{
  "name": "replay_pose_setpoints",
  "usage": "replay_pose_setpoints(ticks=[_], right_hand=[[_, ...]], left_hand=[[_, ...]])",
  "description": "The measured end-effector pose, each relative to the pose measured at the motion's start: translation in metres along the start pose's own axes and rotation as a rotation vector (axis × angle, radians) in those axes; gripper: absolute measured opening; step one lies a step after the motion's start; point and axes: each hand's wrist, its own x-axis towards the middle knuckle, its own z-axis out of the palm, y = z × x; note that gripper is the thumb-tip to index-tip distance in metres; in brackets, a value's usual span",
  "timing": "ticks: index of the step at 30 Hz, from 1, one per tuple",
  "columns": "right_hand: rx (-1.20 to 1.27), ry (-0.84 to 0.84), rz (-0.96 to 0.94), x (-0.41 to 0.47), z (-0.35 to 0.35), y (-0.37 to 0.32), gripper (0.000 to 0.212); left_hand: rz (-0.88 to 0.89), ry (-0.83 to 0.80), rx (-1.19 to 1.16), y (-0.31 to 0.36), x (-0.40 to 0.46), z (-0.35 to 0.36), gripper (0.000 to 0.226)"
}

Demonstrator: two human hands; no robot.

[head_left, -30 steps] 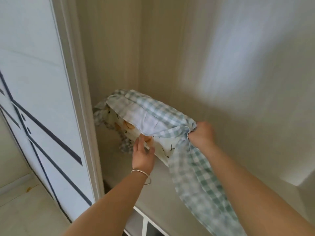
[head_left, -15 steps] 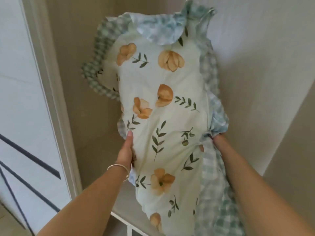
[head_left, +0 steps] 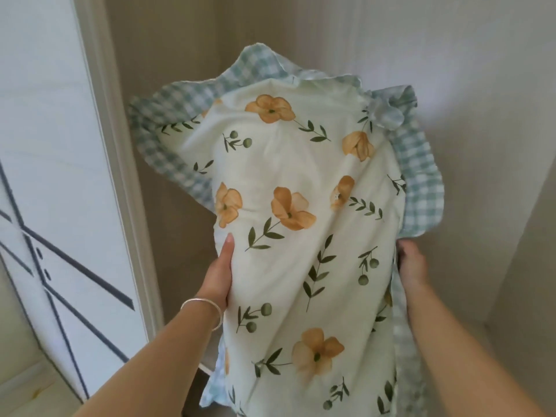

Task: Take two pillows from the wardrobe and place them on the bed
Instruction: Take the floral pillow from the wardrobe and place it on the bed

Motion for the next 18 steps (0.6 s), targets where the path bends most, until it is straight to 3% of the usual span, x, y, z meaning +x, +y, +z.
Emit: replay_pose_setpoints(ticks=[3, 7, 11, 16, 18], right_hand=[[-0.001, -0.219, -0.017, -0.012, -0.005, -0.003, 0.050], [-0.146, -0.250, 0.041, -0.013, -0.015, 0.023, 0.081], [-0.152, -0.163, -0.015, -0.030, -0.014, 0.036, 0.055], [-0.079, -0.111, -0.115, -0.064, 0.000, 0.045, 0.036], [-0.070, -0.098, -0.146, -0.078, 0.009, 0.052, 0.023]], left_hand=[[0.060, 0.062, 0.055, -0.001, -0.027, 0.003, 0.063], [0.239, 0.136, 0.083, -0.005, -0.068, 0.009, 0.056], [0.327, 0.221, 0.115, -0.005, -0.101, 0.008, 0.071], [0.438, 0.372, 0.134, -0.004, -0.140, -0.004, 0.049], [0.484, 0.417, 0.154, -0.004, -0.154, -0.015, 0.051]])
